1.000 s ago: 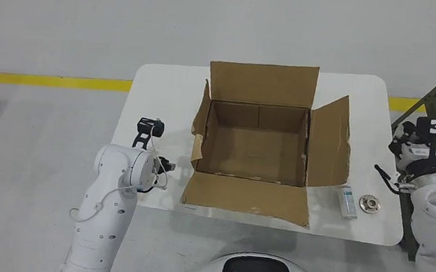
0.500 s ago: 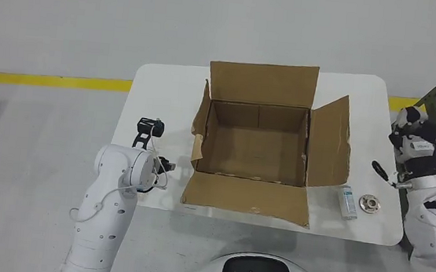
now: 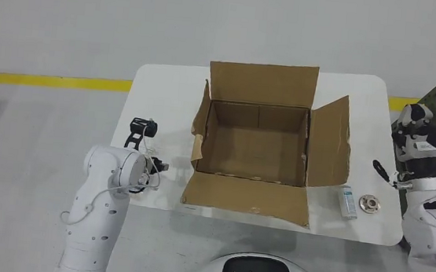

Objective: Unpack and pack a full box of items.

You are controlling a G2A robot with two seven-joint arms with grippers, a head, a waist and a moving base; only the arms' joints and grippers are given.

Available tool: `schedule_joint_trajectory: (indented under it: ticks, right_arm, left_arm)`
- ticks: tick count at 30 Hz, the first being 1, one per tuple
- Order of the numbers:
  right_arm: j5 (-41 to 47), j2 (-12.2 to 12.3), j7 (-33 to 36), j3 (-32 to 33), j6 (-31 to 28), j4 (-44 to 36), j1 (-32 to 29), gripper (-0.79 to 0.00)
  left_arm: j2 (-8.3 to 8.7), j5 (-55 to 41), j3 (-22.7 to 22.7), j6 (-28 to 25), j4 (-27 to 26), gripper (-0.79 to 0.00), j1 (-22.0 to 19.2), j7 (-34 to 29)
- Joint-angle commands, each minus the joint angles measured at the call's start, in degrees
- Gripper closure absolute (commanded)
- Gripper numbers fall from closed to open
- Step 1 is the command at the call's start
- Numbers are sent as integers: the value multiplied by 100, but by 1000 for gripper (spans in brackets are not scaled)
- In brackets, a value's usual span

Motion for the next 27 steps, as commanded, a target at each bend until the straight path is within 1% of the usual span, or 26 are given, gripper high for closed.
schedule_joint_trajectory:
  ticks: [1, 2, 4, 6, 9, 15, 27]
  right_arm:
    - [0, 0, 0, 0, 0, 0, 0, 0]
    - [0, 0, 0, 0, 0, 0, 0, 0]
    - [0, 0, 0, 0, 0, 0, 0, 0]
    - [0, 0, 0, 0, 0, 0, 0, 0]
    - [0, 0, 0, 0, 0, 0, 0, 0]
    - [0, 0, 0, 0, 0, 0, 0, 0]
    - [0, 0, 0, 0, 0, 0, 0, 0]
  left_arm:
    - [35, -175, -167, -221, 101, -785, 17, -285]
    - [53, -267, -232, -295, 220, -785, 29, -285]
    - [85, -338, -372, -226, 440, -785, 13, -285]
    - [109, -334, -386, -231, 636, -785, -17, -285]
    - [134, -183, -282, -290, 846, -785, -75, -285]
    - [133, -252, -168, -173, 1128, -785, -200, -281]
    - [133, -126, -3, -71, 1678, -785, -266, 75]
